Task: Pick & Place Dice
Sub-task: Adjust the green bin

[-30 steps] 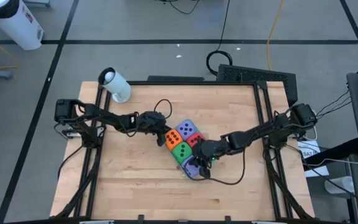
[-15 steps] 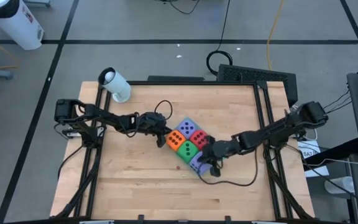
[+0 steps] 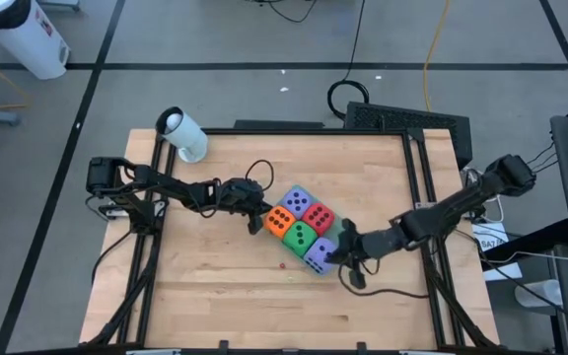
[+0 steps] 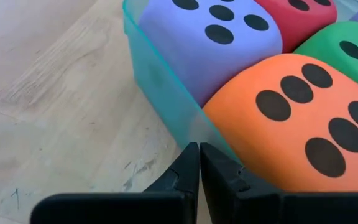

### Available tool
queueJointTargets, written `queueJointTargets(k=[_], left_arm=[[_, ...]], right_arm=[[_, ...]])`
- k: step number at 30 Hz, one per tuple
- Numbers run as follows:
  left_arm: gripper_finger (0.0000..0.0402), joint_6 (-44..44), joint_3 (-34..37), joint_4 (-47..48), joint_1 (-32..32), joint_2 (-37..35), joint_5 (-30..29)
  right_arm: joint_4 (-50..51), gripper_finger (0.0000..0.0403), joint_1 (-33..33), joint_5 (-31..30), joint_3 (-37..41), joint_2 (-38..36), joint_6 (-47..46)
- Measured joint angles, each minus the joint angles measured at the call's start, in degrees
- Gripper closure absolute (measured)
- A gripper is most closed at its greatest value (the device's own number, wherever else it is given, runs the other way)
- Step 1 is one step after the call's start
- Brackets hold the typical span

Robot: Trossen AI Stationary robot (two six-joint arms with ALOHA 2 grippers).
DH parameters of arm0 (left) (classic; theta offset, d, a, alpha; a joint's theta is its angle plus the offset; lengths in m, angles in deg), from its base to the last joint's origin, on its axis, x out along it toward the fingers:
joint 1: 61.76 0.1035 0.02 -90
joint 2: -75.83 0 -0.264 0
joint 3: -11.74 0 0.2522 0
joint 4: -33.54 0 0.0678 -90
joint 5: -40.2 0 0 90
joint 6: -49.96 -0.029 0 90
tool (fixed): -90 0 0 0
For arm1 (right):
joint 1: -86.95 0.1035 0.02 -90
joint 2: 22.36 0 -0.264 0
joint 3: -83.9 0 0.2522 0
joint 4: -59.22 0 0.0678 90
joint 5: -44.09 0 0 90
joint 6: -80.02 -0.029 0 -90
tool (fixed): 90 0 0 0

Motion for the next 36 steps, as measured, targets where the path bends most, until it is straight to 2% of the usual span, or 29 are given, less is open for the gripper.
queueJointTargets(k=[6, 12, 17, 22, 27, 30, 36], left_arm=[[0.0378, -5.16, 0.02, 0.05, 0.3, -0.86, -0.8], [0.0378, -5.79, 0.02, 1.71, 0.66, -3.48, -2.34], [0.0378, -5.95, 0.02, 3.33, 0.74, -3.61, -3.21], [0.0378, -5.99, 0.02, 4.7, 0.85, -3.61, -3.97], [0.0378, -7.09, 0.04, 7.18, 0.96, -3.75, -11.38], [0.0378, -6.33, 0.04, 9.25, 0.96, -3.74, -14.5], [0.0378, -4.81, 0.07, 10.71, 1.25, -3.72, -15.23]], right_arm=[[17.5, 0.0403, 4.7, 0.98, 0.07, 2.52, -16.93], [23.93, 0.0403, 4.07, 1.75, 0.12, 7.88, -21.86], [20.15, 0.0403, -1.83, 1.49, 1.08, 12.08, -18.16], [14.54, 0.0403, -8.99, 1.95, 1.22, 14.7, -9.72], [9.74, 0.0403, -17.0, 5.93, 1.29, 15.06, -0.13], [9.6, 0.0403, -22.03, 7.52, 1.33, 15.06, 3.2], [12.09, 0.0403, -29.74, 6.65, 1.33, 14.92, 4.4]])
